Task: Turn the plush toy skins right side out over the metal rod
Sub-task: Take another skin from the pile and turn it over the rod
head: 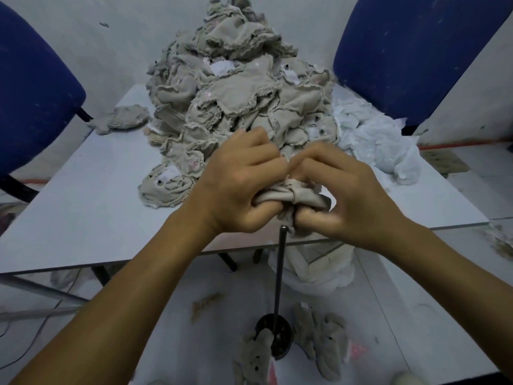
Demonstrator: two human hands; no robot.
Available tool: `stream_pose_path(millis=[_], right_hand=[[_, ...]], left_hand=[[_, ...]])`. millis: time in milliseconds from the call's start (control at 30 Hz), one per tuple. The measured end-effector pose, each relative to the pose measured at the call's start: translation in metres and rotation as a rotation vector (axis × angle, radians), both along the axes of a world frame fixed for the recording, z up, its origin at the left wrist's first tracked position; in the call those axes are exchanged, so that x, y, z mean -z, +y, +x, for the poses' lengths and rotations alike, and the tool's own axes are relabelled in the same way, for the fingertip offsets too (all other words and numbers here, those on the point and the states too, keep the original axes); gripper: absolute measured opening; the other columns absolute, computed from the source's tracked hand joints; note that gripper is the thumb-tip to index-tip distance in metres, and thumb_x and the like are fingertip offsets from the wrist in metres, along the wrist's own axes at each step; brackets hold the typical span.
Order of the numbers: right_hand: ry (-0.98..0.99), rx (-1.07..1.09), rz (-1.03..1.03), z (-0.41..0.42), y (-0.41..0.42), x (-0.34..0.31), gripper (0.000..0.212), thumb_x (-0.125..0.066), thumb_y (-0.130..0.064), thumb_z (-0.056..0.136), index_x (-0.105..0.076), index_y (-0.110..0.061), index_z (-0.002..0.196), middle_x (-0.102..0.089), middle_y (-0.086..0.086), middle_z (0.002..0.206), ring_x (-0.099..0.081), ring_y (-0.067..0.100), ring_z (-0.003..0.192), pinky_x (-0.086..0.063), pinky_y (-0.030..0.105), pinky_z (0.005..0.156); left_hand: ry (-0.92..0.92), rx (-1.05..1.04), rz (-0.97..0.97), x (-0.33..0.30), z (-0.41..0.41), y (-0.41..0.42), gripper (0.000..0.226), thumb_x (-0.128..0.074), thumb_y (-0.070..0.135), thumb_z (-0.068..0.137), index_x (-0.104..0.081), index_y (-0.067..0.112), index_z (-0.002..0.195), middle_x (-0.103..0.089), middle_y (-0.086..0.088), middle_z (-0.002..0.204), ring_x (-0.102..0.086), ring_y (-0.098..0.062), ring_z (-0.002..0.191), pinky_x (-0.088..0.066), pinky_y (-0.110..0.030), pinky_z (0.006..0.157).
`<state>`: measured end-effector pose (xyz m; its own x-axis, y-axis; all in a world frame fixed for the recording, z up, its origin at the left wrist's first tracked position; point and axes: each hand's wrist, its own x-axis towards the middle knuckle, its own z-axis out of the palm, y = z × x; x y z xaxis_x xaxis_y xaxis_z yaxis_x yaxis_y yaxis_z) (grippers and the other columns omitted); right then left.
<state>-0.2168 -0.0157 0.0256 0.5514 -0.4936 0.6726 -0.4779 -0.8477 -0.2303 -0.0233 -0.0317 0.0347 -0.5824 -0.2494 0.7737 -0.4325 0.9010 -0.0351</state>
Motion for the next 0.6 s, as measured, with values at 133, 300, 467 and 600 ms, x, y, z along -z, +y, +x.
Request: stream_pose_path(millis=[133, 300, 467, 600], right_hand=[[0.068, 0.081, -0.194, -0.004, 0.010, 0.012, 0.021, -0.074, -0.021, 0.081, -0.068, 0.000, 0.085, -0.067, 0.012, 0.100, -0.056, 0.029, 0.085, -0.044, 0.042, 0.061], [0.060, 0.094, -0.230, -0.003, 0.028, 0.037, 0.021, -0.071, -0.022, 0.090, -0.072, -0.001, 0.084, -0.067, 0.015, 0.099, -0.056, 0.036, 0.085, -0.046, 0.044, 0.061], [0.056, 0.124, -0.148, 0.003, 0.037, 0.071, 0.020, -0.071, -0.011, 0.083, -0.058, -0.010, 0.097, -0.060, 0.014, 0.108, -0.056, 0.038, 0.090, -0.047, 0.042, 0.073], [0.031, 0.122, -0.075, -0.001, 0.042, 0.096, 0.024, -0.065, -0.018, 0.085, -0.054, -0.012, 0.105, -0.048, 0.009, 0.119, -0.053, 0.033, 0.095, -0.037, 0.028, 0.090]], left_hand=[[-0.025, 0.003, -0.139, 0.010, 0.001, 0.012, 0.030, -0.051, 0.017, 0.088, -0.048, 0.007, 0.059, -0.045, -0.013, 0.062, -0.039, -0.024, 0.066, -0.031, -0.043, 0.056], [-0.074, 0.009, -0.109, 0.035, 0.005, 0.027, 0.029, -0.055, 0.021, 0.089, -0.051, 0.008, 0.063, -0.056, -0.012, 0.070, -0.047, -0.027, 0.069, -0.029, -0.041, 0.061], [-0.098, -0.019, 0.031, 0.069, 0.017, 0.038, 0.016, -0.061, 0.014, 0.073, -0.046, 0.014, 0.079, -0.059, -0.009, 0.083, -0.051, -0.030, 0.078, -0.036, -0.047, 0.064], [-0.025, -0.038, 0.163, 0.097, 0.016, 0.048, 0.018, -0.062, 0.014, 0.075, -0.048, 0.014, 0.087, -0.052, -0.003, 0.092, -0.049, -0.029, 0.083, -0.036, -0.045, 0.067]])
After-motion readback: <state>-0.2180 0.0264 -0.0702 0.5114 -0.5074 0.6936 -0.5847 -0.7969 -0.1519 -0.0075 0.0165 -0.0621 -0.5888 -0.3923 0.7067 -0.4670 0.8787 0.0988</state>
